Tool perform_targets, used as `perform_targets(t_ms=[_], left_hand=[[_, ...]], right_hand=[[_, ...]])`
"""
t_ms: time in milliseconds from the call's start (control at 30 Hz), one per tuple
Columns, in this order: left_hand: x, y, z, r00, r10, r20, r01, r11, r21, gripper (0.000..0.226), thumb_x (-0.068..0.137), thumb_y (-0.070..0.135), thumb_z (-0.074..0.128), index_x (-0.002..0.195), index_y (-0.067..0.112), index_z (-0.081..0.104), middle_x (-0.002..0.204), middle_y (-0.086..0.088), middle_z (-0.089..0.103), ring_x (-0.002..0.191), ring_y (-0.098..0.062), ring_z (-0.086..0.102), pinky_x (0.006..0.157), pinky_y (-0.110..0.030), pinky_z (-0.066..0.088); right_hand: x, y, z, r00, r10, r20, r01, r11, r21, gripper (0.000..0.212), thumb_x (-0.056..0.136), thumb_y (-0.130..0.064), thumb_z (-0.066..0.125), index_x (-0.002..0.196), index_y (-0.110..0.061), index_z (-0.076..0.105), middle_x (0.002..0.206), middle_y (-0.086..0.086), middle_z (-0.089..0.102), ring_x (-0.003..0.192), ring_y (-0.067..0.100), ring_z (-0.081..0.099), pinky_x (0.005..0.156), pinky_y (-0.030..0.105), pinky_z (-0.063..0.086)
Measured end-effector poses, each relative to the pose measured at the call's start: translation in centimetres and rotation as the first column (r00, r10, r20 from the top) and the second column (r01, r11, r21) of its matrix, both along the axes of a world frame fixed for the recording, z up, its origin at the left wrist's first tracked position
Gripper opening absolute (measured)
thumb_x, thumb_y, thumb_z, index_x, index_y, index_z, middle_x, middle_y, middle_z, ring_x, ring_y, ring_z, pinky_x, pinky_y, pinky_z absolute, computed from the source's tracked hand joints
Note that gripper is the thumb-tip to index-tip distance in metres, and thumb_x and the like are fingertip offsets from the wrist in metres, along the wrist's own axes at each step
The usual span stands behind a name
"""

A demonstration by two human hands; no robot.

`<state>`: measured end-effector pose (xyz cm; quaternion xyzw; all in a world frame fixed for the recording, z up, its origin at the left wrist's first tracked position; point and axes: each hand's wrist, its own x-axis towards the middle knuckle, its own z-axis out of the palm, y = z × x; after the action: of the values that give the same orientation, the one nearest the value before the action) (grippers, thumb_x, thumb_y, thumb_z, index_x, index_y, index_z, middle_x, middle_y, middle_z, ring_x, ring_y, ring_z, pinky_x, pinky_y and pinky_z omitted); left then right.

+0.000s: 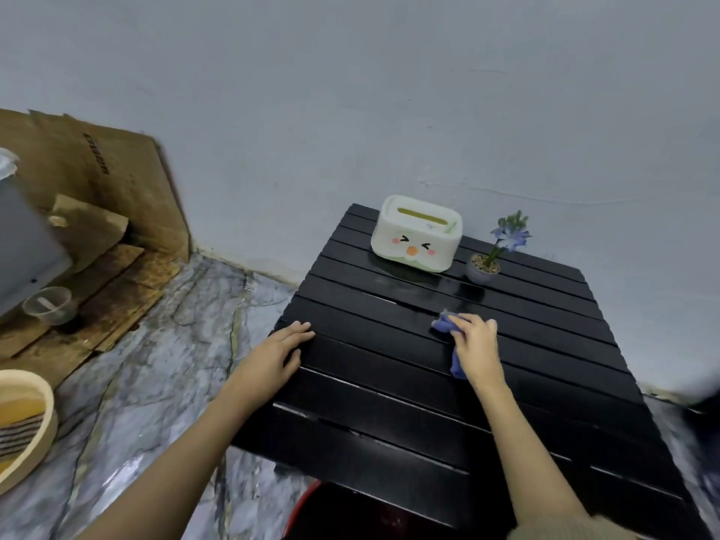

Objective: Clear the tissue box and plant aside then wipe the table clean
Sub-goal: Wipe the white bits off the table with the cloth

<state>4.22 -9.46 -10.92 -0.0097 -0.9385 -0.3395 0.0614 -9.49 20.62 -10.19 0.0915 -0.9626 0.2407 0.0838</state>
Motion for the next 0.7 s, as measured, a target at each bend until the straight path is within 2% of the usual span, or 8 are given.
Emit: perform_targets(t_ms=[100,133,233,267,400,500,567,700], left_hand=[[0.3,0.8,0.1,1.0,0.028,0.001,-0.028,0.999,-0.014,0.04,0.091,0.006,0.04,0.129,0.016,0.047,0.146,0.001,0.04,0.139,-0.012,0.027,0.114,-0.029,0.024],[0.4,1.3,0.0,1.0,0.031,0.0,-0.031,1.0,-0.006,0.041,0.09,0.006,0.041,0.129,0.016,0.047,0.146,0.0,0.04,0.14,-0.013,0.026,0.115,-0.029,0.023],[0.6,3.2,-0.2,1.0,0.013,0.003,-0.013,1.0,0.002,0.041,0.09,0.008,0.042,0.13,0.016,0.046,0.147,0.0,0.038,0.14,-0.013,0.024,0.116,-0.028,0.017],[0.6,3.9,-0.3,1.0,0.008,0.002,-0.008,1.0,0.008,0.041,0.091,0.009,0.042,0.131,0.017,0.045,0.147,0.0,0.038,0.14,-0.013,0.024,0.117,-0.028,0.017],[0.8,6.9,-0.3,0.999,-0.045,-0.006,0.045,0.999,0.019,0.041,0.091,0.009,0.042,0.131,0.016,0.045,0.147,0.001,0.038,0.14,-0.012,0.024,0.116,-0.027,0.015],[0.9,9.1,-0.2,0.999,-0.039,-0.02,0.04,0.998,0.039,0.04,0.09,0.009,0.043,0.13,0.014,0.046,0.146,-0.001,0.039,0.14,-0.014,0.025,0.118,-0.03,0.018],[1.0,10.6,0.0,0.998,-0.06,-0.012,0.061,0.997,0.052,0.039,0.091,0.011,0.043,0.13,0.014,0.046,0.147,-0.001,0.039,0.14,-0.013,0.024,0.118,-0.03,0.018],[1.7,13.6,0.1,0.989,-0.144,-0.009,0.144,0.989,0.042,0.04,0.092,0.009,0.04,0.131,0.015,0.045,0.148,0.0,0.036,0.141,-0.011,0.023,0.116,-0.025,0.013]], right_hand=[[1.1,5.2,0.2,0.98,-0.197,0.013,0.197,0.98,-0.035,0.028,0.092,-0.006,0.045,0.117,-0.008,0.058,0.122,0.017,0.051,0.072,0.014,0.047,0.066,0.008,0.043],[1.8,6.8,0.2,0.964,-0.265,0.024,0.266,0.963,-0.05,0.028,0.093,-0.007,0.045,0.117,-0.008,0.058,0.122,0.018,0.05,0.066,0.013,0.044,0.061,0.01,0.042],[4.2,9.1,0.0,0.93,-0.368,-0.012,0.367,0.929,-0.044,0.028,0.091,-0.002,0.046,0.114,-0.006,0.061,0.123,0.018,0.054,0.097,0.03,0.043,0.084,0.04,0.044],[5.1,9.0,-0.2,0.932,-0.36,-0.042,0.359,0.933,-0.037,0.028,0.09,-0.001,0.048,0.114,-0.005,0.061,0.122,0.018,0.055,0.101,0.033,0.041,0.087,0.043,0.043],[9.3,6.7,-0.8,0.971,-0.224,-0.085,0.216,0.972,-0.097,0.027,0.088,-0.003,0.052,0.112,-0.009,0.062,0.119,0.016,0.056,0.088,0.013,0.04,0.084,0.026,0.037],[12.6,5.5,-0.6,0.988,-0.026,-0.154,0.014,0.996,-0.083,0.025,0.085,-0.001,0.056,0.107,-0.008,0.065,0.118,0.005,0.058,0.099,0.02,0.042,0.094,0.034,0.042],[14.6,5.1,0.0,0.989,0.091,-0.118,-0.1,0.992,-0.075,0.026,0.085,-0.003,0.054,0.108,-0.008,0.064,0.122,0.006,0.057,0.104,0.017,0.036,0.097,0.032,0.036],[18.2,6.6,0.1,0.986,0.12,-0.112,-0.13,0.988,-0.088,0.029,0.081,-0.009,0.05,0.105,-0.01,0.067,0.116,0.01,0.061,0.093,-0.007,0.034,0.096,0.004,0.023]])
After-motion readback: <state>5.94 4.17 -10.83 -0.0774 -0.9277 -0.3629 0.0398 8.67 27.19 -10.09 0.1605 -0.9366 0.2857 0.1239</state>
